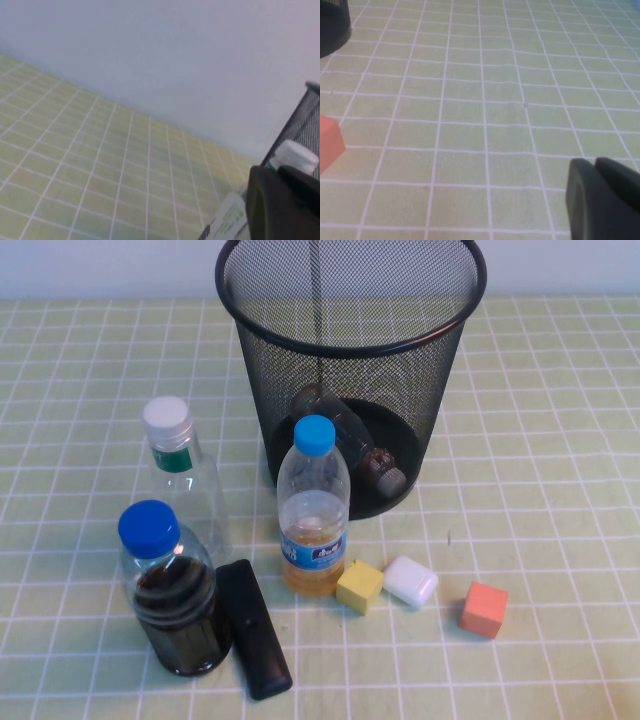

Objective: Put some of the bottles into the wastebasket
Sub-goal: Pick up a bottle from the table with left arm

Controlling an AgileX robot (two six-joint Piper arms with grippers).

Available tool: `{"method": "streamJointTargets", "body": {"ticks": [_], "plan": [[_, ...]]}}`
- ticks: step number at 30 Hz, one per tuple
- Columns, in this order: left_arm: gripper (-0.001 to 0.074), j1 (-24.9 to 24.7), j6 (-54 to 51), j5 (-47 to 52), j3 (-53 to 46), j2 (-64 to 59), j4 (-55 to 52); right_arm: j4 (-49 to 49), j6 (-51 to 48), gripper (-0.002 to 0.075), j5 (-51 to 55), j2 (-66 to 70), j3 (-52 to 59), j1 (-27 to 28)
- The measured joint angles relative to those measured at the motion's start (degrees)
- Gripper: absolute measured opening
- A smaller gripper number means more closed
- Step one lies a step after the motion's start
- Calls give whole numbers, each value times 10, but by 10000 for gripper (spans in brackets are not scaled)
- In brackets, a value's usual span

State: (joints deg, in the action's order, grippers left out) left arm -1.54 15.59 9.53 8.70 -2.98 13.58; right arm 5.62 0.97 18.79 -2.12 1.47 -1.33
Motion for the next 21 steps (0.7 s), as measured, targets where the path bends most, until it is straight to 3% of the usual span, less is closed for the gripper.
{"method": "streamJointTargets", "body": {"ticks": [8,13,17,21], "plan": [[-4,0,-217,284,242,-205,5,0,0,-8,0,0,0,0],[-4,0,-327,341,352,-321,20,0,0,-8,0,0,0,0],[-5,-3,-416,384,425,-415,104,0,0,-8,0,0,0,0],[-4,-46,-492,422,476,-490,152,0,0,-8,0,0,0,0]]}}
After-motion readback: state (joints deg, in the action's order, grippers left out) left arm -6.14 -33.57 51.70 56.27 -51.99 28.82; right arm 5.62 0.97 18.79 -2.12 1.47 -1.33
